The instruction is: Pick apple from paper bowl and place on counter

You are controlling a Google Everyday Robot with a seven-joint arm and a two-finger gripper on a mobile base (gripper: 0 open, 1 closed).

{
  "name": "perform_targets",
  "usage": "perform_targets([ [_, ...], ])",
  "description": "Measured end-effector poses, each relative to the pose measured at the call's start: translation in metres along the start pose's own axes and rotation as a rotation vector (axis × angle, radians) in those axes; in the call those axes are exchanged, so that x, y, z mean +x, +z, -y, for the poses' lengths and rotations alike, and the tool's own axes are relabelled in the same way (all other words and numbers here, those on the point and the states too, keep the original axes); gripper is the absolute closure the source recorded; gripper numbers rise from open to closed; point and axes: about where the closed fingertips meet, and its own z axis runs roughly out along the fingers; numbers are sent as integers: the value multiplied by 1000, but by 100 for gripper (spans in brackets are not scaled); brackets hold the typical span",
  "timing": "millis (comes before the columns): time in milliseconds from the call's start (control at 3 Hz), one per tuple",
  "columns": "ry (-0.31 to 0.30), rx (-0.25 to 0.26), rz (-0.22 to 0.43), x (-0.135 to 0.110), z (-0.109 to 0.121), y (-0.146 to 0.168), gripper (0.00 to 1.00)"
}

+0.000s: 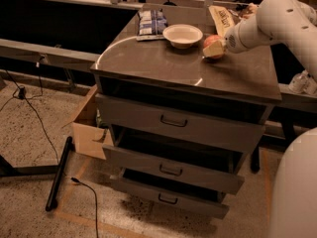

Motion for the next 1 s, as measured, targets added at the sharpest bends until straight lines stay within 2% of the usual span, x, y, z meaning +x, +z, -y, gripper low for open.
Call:
perform_targets([
  [333,-1,5,0,2,0,-1,0],
  [667,-2,6,1,2,1,-2,0],
  [1000,3,15,2,6,6,-7,21],
])
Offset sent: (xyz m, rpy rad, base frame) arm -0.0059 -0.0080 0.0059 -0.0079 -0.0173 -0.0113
